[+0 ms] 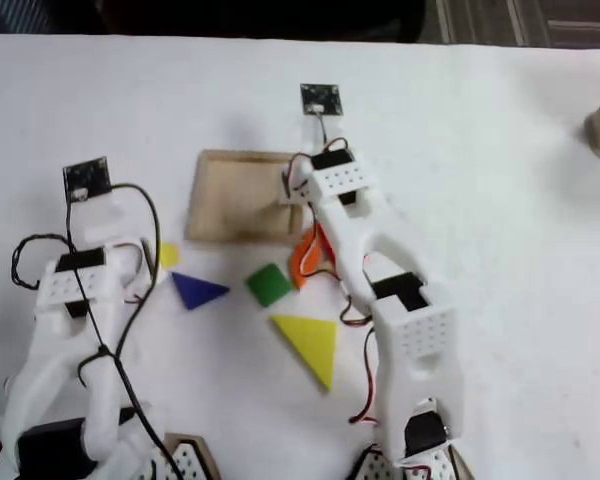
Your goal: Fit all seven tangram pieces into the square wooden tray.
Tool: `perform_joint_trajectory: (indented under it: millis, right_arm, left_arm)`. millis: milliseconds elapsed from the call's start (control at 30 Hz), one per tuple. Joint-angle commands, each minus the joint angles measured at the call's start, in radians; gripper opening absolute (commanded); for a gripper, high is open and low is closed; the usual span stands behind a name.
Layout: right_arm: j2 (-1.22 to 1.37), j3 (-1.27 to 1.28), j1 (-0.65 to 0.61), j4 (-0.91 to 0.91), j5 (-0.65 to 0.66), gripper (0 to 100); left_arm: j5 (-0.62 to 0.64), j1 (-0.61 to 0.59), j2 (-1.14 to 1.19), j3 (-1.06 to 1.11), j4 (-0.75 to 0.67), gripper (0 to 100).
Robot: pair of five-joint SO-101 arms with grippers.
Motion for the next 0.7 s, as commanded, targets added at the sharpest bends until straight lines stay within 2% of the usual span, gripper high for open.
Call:
perform_joint_trajectory:
  millis: [0, 100, 200, 367, 533, 667]
  right_arm:
    - [-0.025, -0.015, -0.022, 0.064, 0.077, 1.7]
    - [-0.068, 0.043, -0.025, 0.09, 0.118, 1.7]
    - [-0.145, 0.129, -0.021, 0.031, 0.124, 1.7]
    - [-0.306, 0.367, -0.051, -0.056, 0.212, 1.7]
    - [-0.507, 0.646, -0.053, -0.153, 0.213, 1.7]
    - [-0.619, 0.77, -0.047, -0.203, 0.212, 1.8]
  left_arm:
    - [-0.005, -0.008, -0.045, -0.011, -0.021, 32]
    - [-0.005, -0.008, -0.047, -0.009, -0.021, 32]
    - [-0.005, -0.008, -0.047, -0.009, -0.021, 32]
    - [-0.005, -0.008, -0.047, -0.008, -0.021, 32]
    - [-0.005, -0.004, -0.047, -0.006, -0.021, 32]
    - [-0.005, -0.004, -0.047, -0.006, -0.021, 32]
